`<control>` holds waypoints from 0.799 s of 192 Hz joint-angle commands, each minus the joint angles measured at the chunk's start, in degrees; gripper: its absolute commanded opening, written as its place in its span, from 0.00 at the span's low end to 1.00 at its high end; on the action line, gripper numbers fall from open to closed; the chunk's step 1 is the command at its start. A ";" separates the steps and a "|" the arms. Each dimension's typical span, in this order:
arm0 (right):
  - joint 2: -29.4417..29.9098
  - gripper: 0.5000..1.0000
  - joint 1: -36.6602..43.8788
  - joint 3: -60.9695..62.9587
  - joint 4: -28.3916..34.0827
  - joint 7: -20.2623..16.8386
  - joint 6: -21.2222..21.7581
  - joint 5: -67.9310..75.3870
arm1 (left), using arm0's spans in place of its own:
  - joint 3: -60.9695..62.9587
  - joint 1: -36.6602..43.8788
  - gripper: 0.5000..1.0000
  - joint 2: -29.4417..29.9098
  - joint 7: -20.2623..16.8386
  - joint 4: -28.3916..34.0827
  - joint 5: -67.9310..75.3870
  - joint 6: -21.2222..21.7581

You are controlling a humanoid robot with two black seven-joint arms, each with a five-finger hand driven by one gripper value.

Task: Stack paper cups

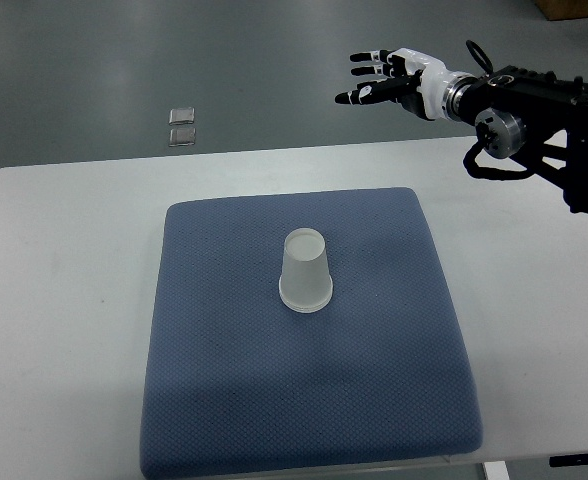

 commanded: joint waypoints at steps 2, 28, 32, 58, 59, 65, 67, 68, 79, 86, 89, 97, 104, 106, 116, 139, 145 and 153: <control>1.30 0.83 -6.29 11.80 -3.12 2.27 0.05 3.58 | 0.00 -0.02 1.00 0.00 0.02 -0.01 0.00 0.01; 4.55 0.84 -13.31 24.80 -7.60 5.96 0.84 6.39 | 0.18 -0.02 1.00 0.00 0.02 -0.01 0.09 0.01; 4.82 0.84 -13.76 25.77 -7.60 6.14 0.84 6.39 | 0.18 -0.02 1.00 0.00 0.02 -0.01 0.00 0.01; 5.87 0.84 -20.87 36.58 -7.69 6.75 5.14 6.74 | 0.18 -0.02 1.00 0.00 0.02 -0.01 0.00 0.01; 5.87 0.84 -20.88 36.58 -7.69 6.75 5.15 6.74 | 0.18 -0.02 1.00 0.00 0.02 -0.01 0.00 0.01; 6.05 0.84 -22.28 38.08 -7.69 6.75 6.82 6.74 | 0.18 -0.02 1.00 0.00 0.02 -0.01 0.00 0.01; 6.14 0.84 -22.72 38.52 -7.69 6.75 7.34 6.74 | 0.18 -0.02 1.00 0.00 0.02 -0.01 0.00 0.01; 6.14 0.84 -23.16 38.87 -7.69 6.75 7.78 6.74 | 0.18 -0.02 1.00 0.00 0.02 -0.01 0.09 0.01; 6.49 0.85 -25.71 40.63 -7.87 6.84 10.15 6.74 | 0.09 -0.02 1.00 0.00 0.02 -0.09 0.09 0.01; 6.66 0.85 -27.12 41.51 -7.96 6.93 11.65 6.74 | 0.09 -0.02 1.00 0.00 0.02 -0.09 0.09 0.01; 6.75 0.84 -28.08 42.03 -8.13 7.02 12.61 6.74 | 0.18 -0.02 1.00 0.00 0.02 -0.09 0.00 0.01; 6.75 0.85 -29.23 42.56 -8.31 7.11 14.11 6.74 | 0.09 -0.02 1.00 0.00 0.02 -0.09 0.09 0.01; 6.84 0.85 -30.63 43.09 -8.39 7.19 15.95 6.74 | 0.09 -0.02 1.00 0.00 0.02 -0.09 0.09 0.01; 6.84 0.85 -30.98 43.26 -8.48 7.19 16.39 6.74 | 0.09 -0.02 1.00 0.00 0.02 -0.09 0.09 0.01; 6.75 0.85 -32.21 43.44 -8.66 7.19 18.24 6.74 | 0.09 -0.02 1.00 0.00 0.02 -0.09 0.09 -0.08; 6.84 0.85 -32.74 43.26 -9.27 7.11 19.73 6.57 | 0.09 -0.02 1.00 0.00 0.02 -0.27 0.00 -0.08; 6.84 0.85 -32.83 43.26 -9.27 7.19 19.82 6.57 | 0.09 -0.02 1.00 0.00 0.02 -0.27 0.00 -0.08; 6.84 0.85 -32.83 43.35 -9.36 7.19 19.91 6.57 | 0.09 -0.02 1.00 0.00 0.02 -0.18 0.09 -0.08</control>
